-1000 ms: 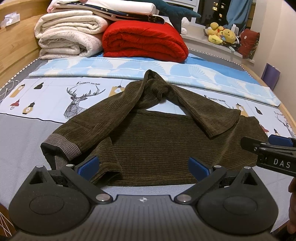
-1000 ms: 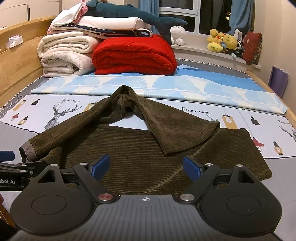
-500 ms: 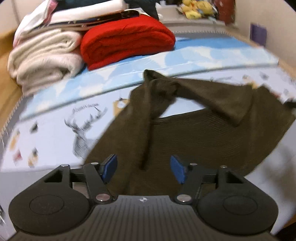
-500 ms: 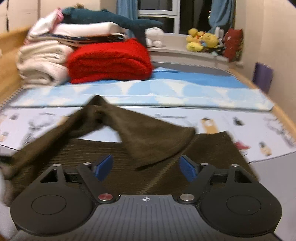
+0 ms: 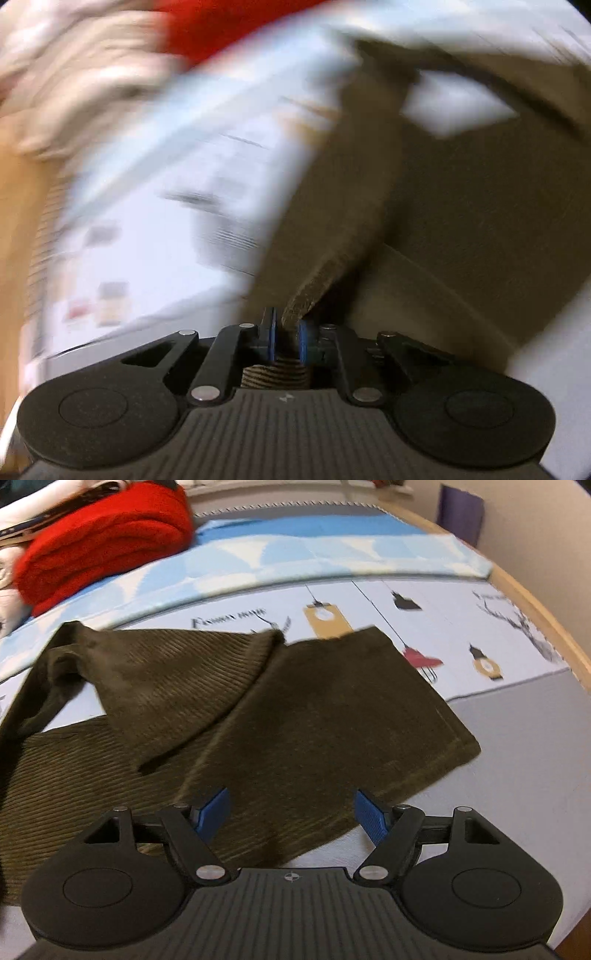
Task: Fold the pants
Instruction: 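Grasp the striped waistband with the left tool while the right tool grasps the pants edge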
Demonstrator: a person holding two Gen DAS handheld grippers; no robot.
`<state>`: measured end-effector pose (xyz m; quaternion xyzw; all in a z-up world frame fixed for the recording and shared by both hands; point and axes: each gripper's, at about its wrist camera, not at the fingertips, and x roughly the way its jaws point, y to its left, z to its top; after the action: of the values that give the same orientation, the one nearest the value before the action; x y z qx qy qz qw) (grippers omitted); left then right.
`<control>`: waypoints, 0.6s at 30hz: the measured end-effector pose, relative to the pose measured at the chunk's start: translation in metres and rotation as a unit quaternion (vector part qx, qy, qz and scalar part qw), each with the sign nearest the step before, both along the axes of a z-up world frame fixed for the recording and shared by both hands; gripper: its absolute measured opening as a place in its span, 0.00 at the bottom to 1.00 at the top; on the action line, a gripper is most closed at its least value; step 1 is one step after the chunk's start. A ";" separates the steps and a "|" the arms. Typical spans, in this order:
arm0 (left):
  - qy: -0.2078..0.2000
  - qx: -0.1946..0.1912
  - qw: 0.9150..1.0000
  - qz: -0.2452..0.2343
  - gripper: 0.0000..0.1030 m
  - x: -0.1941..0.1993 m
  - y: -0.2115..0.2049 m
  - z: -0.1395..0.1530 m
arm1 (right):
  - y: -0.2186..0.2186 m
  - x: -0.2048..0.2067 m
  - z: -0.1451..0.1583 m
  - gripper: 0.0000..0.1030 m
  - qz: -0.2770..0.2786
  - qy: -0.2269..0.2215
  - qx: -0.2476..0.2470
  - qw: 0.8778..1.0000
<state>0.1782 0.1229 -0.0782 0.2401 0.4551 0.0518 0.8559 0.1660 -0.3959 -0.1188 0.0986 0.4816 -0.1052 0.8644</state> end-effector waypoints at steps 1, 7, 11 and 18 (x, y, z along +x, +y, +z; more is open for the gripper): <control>-0.064 0.009 0.997 0.053 0.14 0.004 0.018 0.016 | -0.004 0.001 -0.003 0.74 -0.004 0.005 0.003 1.000; -0.074 -0.149 0.973 0.158 0.63 -0.004 0.075 0.029 | -0.031 0.006 -0.023 0.75 -0.046 0.033 0.034 0.998; -0.006 -0.212 0.957 0.198 0.74 -0.011 0.096 0.008 | -0.055 0.006 -0.043 0.75 -0.091 0.049 0.050 0.993; 0.145 -0.277 0.916 0.251 0.77 -0.036 0.124 -0.052 | -0.101 0.003 -0.076 0.75 -0.202 0.060 0.096 0.973</control>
<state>0.1419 0.2470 -0.1306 -0.1241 0.6156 0.1015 0.7716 0.1690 -0.4971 -0.1951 0.2695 0.5107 -0.2364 0.7814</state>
